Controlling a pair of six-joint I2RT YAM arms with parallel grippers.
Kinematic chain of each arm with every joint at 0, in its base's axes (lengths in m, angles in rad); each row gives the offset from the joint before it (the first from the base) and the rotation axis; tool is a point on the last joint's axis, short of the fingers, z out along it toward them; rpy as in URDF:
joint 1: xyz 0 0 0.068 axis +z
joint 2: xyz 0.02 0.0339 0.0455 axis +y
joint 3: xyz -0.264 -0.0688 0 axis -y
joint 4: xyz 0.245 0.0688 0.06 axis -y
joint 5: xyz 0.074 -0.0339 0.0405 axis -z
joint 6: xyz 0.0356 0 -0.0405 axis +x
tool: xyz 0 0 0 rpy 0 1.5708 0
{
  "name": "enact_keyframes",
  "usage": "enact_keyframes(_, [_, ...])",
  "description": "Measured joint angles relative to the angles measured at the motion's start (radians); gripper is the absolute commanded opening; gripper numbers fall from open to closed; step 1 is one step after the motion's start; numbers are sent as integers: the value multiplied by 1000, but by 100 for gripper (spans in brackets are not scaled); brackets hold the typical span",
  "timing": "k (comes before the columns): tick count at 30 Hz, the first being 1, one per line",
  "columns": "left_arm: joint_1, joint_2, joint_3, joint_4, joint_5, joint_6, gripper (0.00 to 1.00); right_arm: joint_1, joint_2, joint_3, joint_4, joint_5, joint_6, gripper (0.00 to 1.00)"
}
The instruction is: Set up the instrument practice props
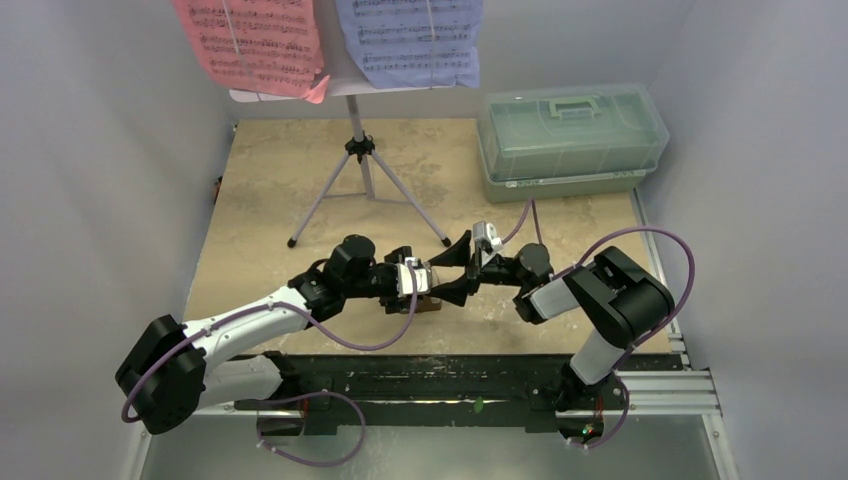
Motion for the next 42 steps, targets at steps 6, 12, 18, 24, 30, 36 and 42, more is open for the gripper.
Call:
enact_keyframes(6, [-3,0,0,0,3,0,12,-1,-24,-23,3,9,-22,21])
enact_keyframes(12, [-13,0,-1,0,8,0,12,0,-109,-88,2,58,-30,0])
enact_keyframes(18, [-13,0,-1,0,8,0,12,2,-254,-108,-3,128,-18,0])
enact_keyframes(24, [-13,0,-1,-1,8,-1,15,7,-611,-140,-177,512,-119,0])
enact_keyframes(30, [-13,0,-1,0,4,-3,23,4,-683,88,-835,1332,9,0])
enact_keyframes(36, [-14,0,-1,0,0,-9,31,-35,-519,200,-1319,1698,324,0])
enact_keyframes(42, [-16,-2,-1,0,-7,-11,32,-228,-358,275,-1590,1608,568,3])
